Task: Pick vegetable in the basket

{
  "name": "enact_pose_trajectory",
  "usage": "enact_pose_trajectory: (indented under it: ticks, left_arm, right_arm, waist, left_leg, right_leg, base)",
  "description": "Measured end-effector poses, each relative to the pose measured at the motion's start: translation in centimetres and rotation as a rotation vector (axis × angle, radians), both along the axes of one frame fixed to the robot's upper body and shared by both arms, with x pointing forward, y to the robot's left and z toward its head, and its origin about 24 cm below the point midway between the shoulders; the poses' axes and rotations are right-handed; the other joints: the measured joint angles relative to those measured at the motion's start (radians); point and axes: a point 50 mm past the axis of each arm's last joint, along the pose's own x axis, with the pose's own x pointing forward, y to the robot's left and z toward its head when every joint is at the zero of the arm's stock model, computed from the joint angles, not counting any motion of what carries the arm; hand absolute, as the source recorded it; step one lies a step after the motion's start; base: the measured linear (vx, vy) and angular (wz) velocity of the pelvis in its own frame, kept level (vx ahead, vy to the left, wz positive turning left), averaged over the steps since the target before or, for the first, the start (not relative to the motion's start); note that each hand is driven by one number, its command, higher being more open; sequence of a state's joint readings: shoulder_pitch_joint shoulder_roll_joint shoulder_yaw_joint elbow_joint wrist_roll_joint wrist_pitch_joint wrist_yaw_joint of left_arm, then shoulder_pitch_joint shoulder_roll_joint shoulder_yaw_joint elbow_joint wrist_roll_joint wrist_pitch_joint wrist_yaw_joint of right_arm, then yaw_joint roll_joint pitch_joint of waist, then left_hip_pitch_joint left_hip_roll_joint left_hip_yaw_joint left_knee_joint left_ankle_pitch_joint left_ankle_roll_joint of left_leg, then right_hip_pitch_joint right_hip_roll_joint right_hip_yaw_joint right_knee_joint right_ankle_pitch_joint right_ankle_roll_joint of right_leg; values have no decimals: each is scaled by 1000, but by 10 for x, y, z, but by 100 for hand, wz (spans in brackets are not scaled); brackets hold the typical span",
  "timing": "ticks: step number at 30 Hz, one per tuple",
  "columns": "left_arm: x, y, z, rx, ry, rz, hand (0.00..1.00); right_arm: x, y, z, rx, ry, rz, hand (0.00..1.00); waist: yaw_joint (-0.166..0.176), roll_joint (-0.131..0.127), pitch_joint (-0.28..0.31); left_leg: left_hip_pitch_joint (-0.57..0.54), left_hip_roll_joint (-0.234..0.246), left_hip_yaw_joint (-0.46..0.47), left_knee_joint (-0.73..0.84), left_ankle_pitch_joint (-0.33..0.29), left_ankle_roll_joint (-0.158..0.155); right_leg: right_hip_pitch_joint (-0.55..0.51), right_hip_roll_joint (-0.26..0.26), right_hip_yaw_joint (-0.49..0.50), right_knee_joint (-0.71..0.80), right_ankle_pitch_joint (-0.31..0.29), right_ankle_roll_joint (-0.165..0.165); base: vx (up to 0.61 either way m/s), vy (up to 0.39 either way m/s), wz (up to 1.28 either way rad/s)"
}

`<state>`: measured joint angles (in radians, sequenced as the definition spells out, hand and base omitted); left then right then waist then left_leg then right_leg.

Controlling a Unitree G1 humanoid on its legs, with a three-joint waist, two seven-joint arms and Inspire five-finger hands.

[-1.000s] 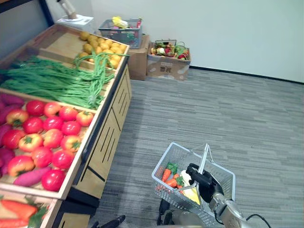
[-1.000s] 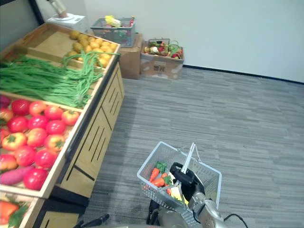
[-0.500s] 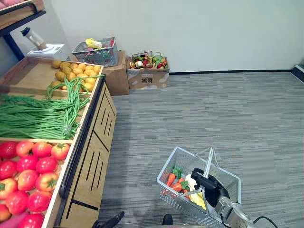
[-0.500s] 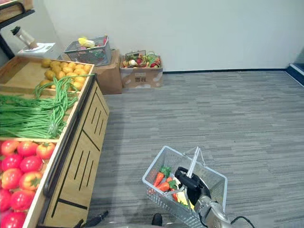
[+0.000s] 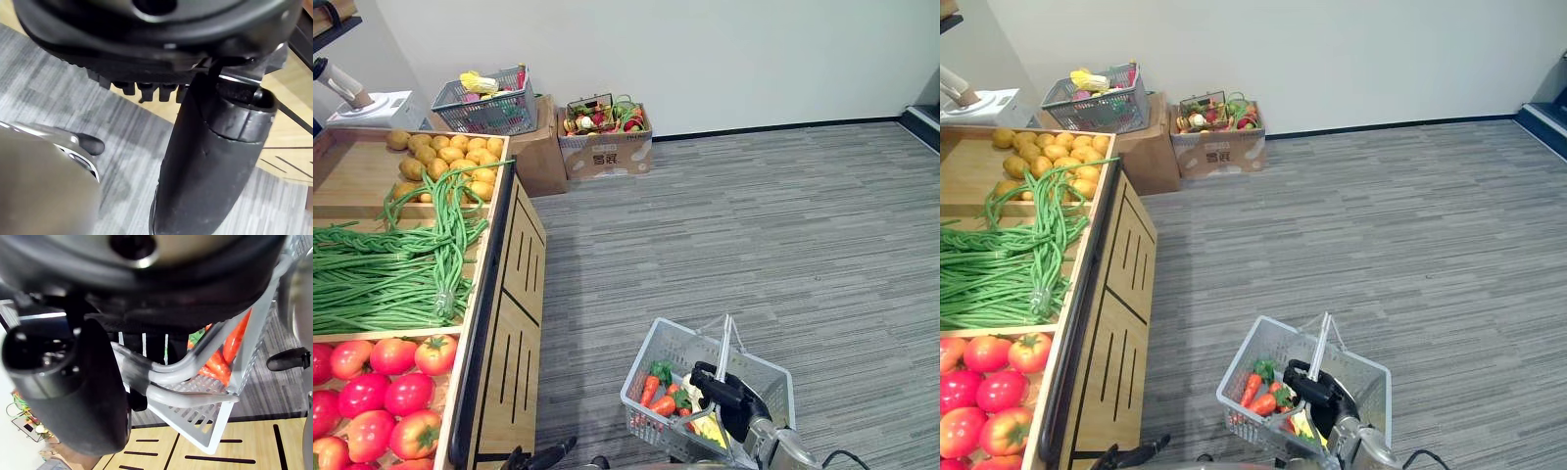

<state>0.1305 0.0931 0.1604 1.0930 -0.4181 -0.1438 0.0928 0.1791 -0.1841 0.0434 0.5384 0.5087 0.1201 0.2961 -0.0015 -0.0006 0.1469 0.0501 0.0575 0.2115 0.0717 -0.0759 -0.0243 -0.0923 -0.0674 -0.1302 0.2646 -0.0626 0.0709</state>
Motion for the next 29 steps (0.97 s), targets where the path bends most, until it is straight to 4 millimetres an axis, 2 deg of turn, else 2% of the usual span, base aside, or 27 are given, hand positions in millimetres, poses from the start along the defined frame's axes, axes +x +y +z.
enact_pose_trajectory:
  ticks: [2,4,6,8,9,13,15,19,22,25,29]
  left_arm:
    - [0,4,1,-2,2,-9,100]
    - [1,6,1,-3,-2,-10,100]
    - [2,9,2,-9,-8,-4,100]
    - [0,11,2,-12,-1,-1,100]
    - [-2,12,1,-19,12,4,100]
    - [-7,9,-2,-80,25,39,100]
    - [-13,7,-4,-109,39,80,100]
    - [-31,6,-7,-128,85,133,100]
    - [-32,6,-7,-130,85,138,100]
    - [-32,6,-8,-130,89,137,100]
    - [-33,6,-8,-131,95,128,100]
  right_arm:
    - [-6,3,-7,-24,30,13,0]
    - [-12,6,-16,-48,78,23,0]
    - [-29,8,-31,-68,169,4,0]
    - [-34,6,-38,-101,209,0,0]
    - [-37,4,-43,-103,239,-21,0]
    - [-44,-6,-50,-103,293,-121,0]
    - [-47,-9,-52,-95,329,-172,0]
    - [-56,-8,-57,-70,385,-264,0]
    - [-62,-8,-59,-54,418,-305,0]
    - [-70,-10,-61,-53,459,-348,0]
    - [-71,-8,-62,-35,467,-378,0]
  waist:
    - [-7,-19,-8]
    - [-9,-35,-18]
    - [-9,-55,-27]
    - [-6,-75,-35]
    - [-2,-77,-37]
    - [-1,-80,-46]
    - [5,-65,-43]
    - [8,-60,-44]
    - [8,-61,-44]
    - [7,-62,-43]
    - [7,-62,-43]
  left_leg:
    - [25,-11,-17,-2,-7,11]
    - [21,-18,-38,-3,-10,17]
    - [10,-29,-67,-5,-9,20]
    - [3,-37,-85,-10,-4,24]
    - [4,-38,-91,-22,4,25]
    - [8,-49,-133,-113,65,27]
    - [16,-50,-143,-160,98,25]
    - [39,-50,-146,-165,97,22]
    - [39,-54,-145,-166,97,14]
    - [44,-57,-142,-167,100,16]
    - [44,-60,-133,-167,103,22]
  right_leg:
    - [3,-15,-4,52,-10,3]
    - [16,-21,-11,28,-10,3]
    - [39,-23,-6,-12,-9,2]
    - [62,-26,-12,-57,-2,0]
    - [68,-28,-18,-74,4,-1]
    - [79,-30,-57,-134,23,-4]
    - [81,-27,-66,-155,30,-6]
    - [126,-24,-67,-187,30,-7]
    - [132,-24,-64,-205,29,-7]
    - [147,-24,-63,-224,32,0]
    - [151,-22,-57,-244,44,4]
  base:
    - [86,115,20]
    - [46,61,31]
    - [31,30,35]
    - [16,6,27]
    - [-1,-2,20]
    - [-17,-41,33]
    - [-27,-28,15]
    - [-34,-16,2]
    - [-67,-12,-1]
    - [-47,1,1]
    - [-14,6,-4]
